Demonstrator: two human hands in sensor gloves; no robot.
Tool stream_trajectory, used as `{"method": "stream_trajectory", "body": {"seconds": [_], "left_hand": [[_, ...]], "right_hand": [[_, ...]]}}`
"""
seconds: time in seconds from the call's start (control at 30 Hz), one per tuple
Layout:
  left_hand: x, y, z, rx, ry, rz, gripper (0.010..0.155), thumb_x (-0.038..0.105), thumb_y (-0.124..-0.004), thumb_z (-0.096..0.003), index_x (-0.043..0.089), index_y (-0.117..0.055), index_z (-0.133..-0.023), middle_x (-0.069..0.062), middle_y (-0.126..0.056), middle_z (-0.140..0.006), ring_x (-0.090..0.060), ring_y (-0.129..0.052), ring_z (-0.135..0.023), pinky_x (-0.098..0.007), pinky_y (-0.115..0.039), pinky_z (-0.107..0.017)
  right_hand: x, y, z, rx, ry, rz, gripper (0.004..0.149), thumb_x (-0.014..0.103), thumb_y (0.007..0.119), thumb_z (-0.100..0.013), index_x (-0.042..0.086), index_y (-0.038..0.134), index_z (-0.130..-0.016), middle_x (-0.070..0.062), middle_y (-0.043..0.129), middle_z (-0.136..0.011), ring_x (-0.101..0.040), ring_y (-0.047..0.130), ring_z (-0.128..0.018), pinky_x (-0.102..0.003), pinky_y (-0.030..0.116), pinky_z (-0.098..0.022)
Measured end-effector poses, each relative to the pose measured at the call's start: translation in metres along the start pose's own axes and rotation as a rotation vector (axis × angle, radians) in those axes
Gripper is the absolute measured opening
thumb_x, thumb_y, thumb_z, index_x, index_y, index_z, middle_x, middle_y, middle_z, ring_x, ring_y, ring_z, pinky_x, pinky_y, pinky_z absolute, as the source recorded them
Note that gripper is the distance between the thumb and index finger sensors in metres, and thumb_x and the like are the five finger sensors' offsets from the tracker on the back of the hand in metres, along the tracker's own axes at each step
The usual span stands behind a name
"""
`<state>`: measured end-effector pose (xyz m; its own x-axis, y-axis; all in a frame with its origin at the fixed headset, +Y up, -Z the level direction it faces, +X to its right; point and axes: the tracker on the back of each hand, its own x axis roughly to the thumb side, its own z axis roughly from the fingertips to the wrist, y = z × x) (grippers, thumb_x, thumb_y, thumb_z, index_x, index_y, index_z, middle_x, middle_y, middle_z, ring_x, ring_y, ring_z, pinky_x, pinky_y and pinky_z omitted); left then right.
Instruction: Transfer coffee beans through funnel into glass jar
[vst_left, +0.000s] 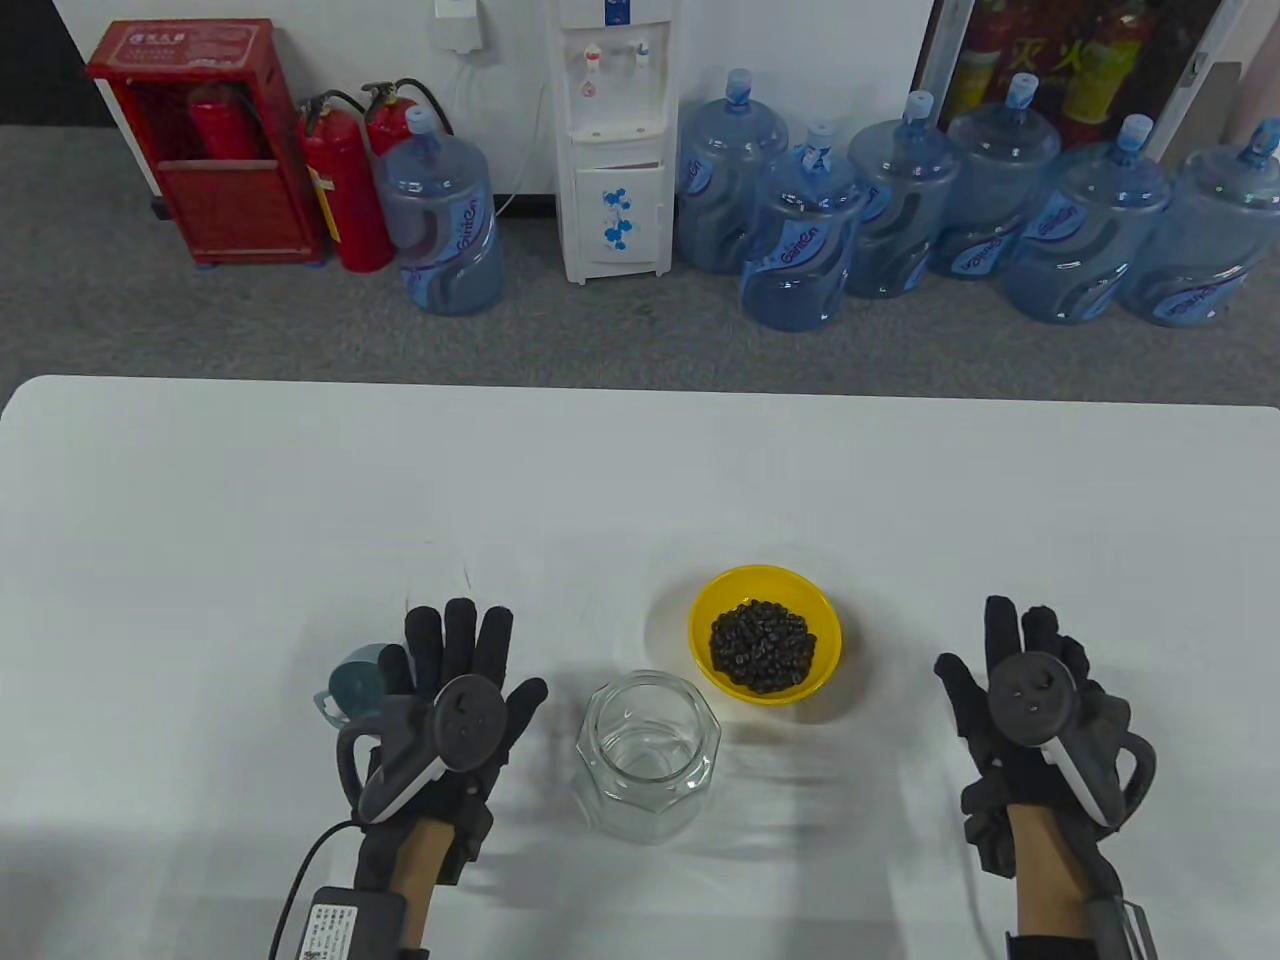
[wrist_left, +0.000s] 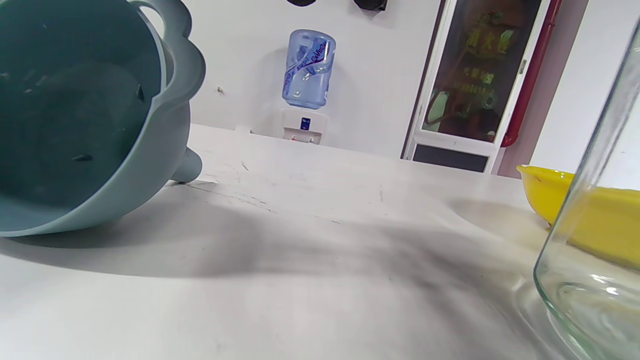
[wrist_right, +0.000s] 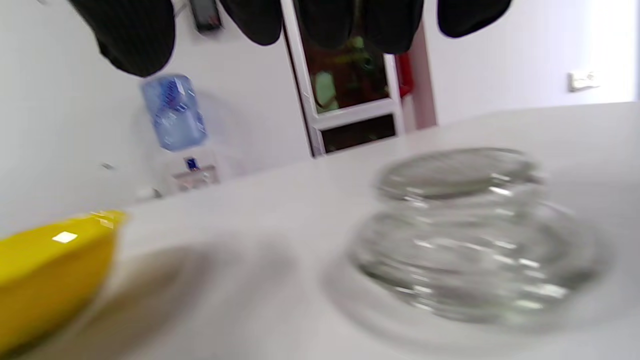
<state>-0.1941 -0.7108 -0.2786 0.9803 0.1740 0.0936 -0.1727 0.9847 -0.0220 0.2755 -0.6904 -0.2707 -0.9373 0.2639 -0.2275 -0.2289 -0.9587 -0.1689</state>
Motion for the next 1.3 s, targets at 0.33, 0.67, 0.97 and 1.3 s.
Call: {"method": "stream_trajectory", "body": {"seconds": [0.33, 0.67, 0.97, 1.3], "left_hand": [[0.001, -0.001, 0.001, 0.001, 0.001, 0.002, 0.076, 0.066, -0.040, -0.0521, 0.031, -0.030, -0.119, -0.009, -0.022, -0.125, -0.044, -0.014, -0.113, -0.064, -0.025, -0.077], [0.001, 0.008, 0.003, 0.022, 0.000, 0.014, 0.073, 0.064, -0.046, -0.0546, 0.031, -0.031, -0.118, -0.009, -0.025, -0.125, -0.043, -0.021, -0.114, -0.058, -0.028, -0.079], [-0.033, 0.059, 0.005, 0.079, 0.028, 0.025, 0.071, 0.060, -0.056, -0.0555, 0.030, -0.038, -0.117, -0.008, -0.029, -0.125, -0.041, -0.023, -0.115, -0.056, -0.029, -0.080], [-0.142, 0.048, 0.002, -0.146, 0.248, 0.060, 0.073, 0.049, -0.075, -0.0537, 0.026, -0.042, -0.115, -0.007, -0.043, -0.123, -0.037, -0.036, -0.115, -0.052, -0.037, -0.081]], "right_hand": [[0.081, 0.015, 0.035, -0.178, -0.218, -0.001, 0.075, 0.065, 0.057, -0.064, 0.028, 0.035, -0.125, -0.014, 0.026, -0.130, -0.048, 0.036, -0.116, -0.069, 0.040, -0.078], [0.082, 0.035, 0.039, -0.143, -0.275, 0.045, 0.074, 0.065, 0.056, -0.063, 0.029, 0.035, -0.125, -0.014, 0.028, -0.130, -0.048, 0.036, -0.116, -0.070, 0.041, -0.077], [0.073, 0.039, 0.035, -0.094, -0.261, 0.016, 0.075, 0.065, 0.056, -0.063, 0.029, 0.035, -0.125, -0.014, 0.027, -0.130, -0.048, 0.036, -0.116, -0.070, 0.040, -0.077], [0.071, 0.040, 0.032, -0.073, -0.249, -0.030, 0.074, 0.065, 0.056, -0.064, 0.028, 0.035, -0.125, -0.014, 0.026, -0.130, -0.049, 0.035, -0.115, -0.071, 0.040, -0.077]]}}
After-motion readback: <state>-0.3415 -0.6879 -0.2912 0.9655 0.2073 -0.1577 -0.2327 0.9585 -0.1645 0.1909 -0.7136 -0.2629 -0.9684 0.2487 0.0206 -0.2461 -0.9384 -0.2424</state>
